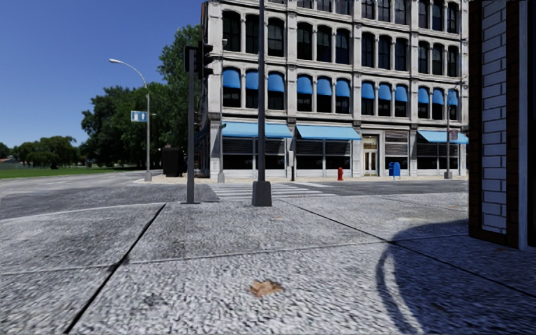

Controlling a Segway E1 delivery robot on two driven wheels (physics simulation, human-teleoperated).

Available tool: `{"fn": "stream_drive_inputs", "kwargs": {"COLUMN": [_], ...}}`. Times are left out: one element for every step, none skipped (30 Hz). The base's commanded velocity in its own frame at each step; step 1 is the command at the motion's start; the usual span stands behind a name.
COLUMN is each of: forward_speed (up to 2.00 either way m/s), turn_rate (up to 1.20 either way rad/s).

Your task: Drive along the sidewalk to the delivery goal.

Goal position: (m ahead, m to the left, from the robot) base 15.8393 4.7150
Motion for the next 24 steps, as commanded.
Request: {"fn": "stream_drive_inputs", "kwargs": {"forward_speed": [2.0,2.0,2.0,2.0,2.0,2.0,2.0,2.0,2.0,2.0,2.0,2.0,2.0,2.0,2.0,2.0,2.0,2.0,2.0,2.0,2.0,2.0,2.0,2.0], "turn_rate": [-0.57,-0.57,-0.57,-0.57,-0.57,-0.57,-0.53,-0.52,-0.52,-0.52,-0.47,-0.26,-0.05,0.0,0.0,0.0,0.0,0.0,0.0,0.0,0.0,0.0,0.0,0.0]}}
